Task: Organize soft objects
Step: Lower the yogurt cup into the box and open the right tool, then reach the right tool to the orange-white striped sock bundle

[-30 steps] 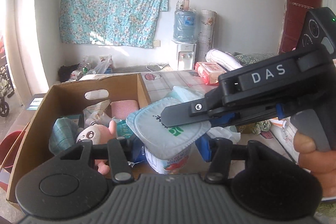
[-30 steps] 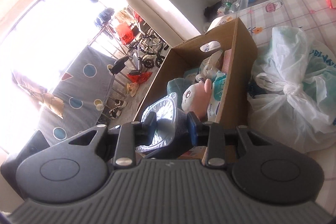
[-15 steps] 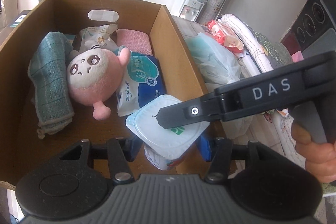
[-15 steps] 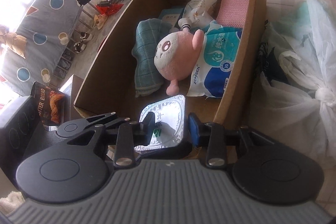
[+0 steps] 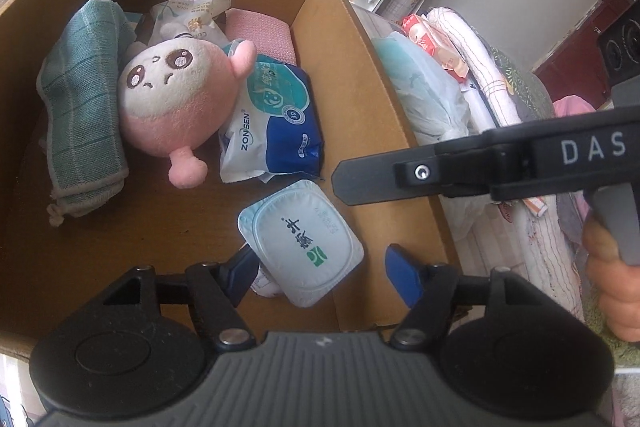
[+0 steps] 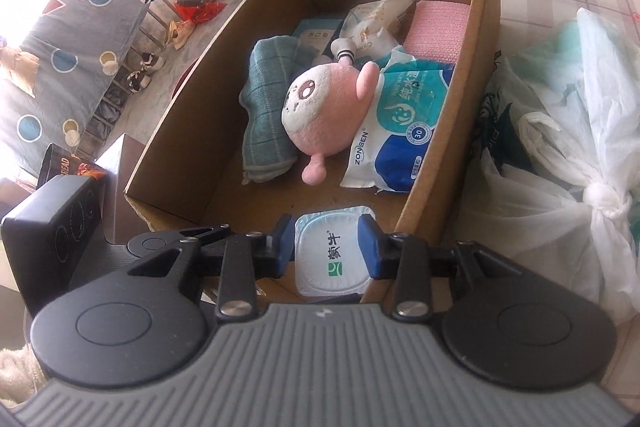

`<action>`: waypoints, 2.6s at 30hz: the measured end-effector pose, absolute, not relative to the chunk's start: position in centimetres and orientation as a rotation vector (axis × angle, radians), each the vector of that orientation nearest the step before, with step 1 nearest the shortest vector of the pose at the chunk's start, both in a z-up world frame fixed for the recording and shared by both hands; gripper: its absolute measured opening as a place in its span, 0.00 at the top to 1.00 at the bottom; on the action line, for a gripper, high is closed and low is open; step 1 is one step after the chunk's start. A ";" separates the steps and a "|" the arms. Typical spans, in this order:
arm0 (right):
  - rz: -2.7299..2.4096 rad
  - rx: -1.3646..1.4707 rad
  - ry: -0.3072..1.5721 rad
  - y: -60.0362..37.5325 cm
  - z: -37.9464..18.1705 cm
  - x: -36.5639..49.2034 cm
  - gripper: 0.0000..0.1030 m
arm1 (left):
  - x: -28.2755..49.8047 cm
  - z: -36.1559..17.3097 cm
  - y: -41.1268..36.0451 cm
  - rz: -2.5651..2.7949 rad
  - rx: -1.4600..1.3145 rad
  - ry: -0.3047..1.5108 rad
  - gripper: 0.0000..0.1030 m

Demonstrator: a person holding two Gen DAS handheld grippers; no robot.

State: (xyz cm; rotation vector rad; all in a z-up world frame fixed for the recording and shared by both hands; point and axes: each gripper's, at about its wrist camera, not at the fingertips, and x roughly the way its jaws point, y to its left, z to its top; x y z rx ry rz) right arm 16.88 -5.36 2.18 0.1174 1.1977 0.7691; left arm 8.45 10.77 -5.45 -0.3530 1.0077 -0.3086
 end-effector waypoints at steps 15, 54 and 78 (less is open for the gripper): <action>0.783 0.276 1.125 -8.3 2.2 16.1 0.62 | 9.0 -5.2 12.5 -0.283 -0.476 1.034 0.24; 0.439 0.637 0.751 -24.3 -0.3 7.2 0.44 | 6.3 3.4 5.1 -0.247 -0.219 0.660 0.10; -0.177 0.178 0.680 -38.9 -7.7 13.1 0.47 | 20.3 -1.1 -20.6 -0.503 -0.071 1.028 0.14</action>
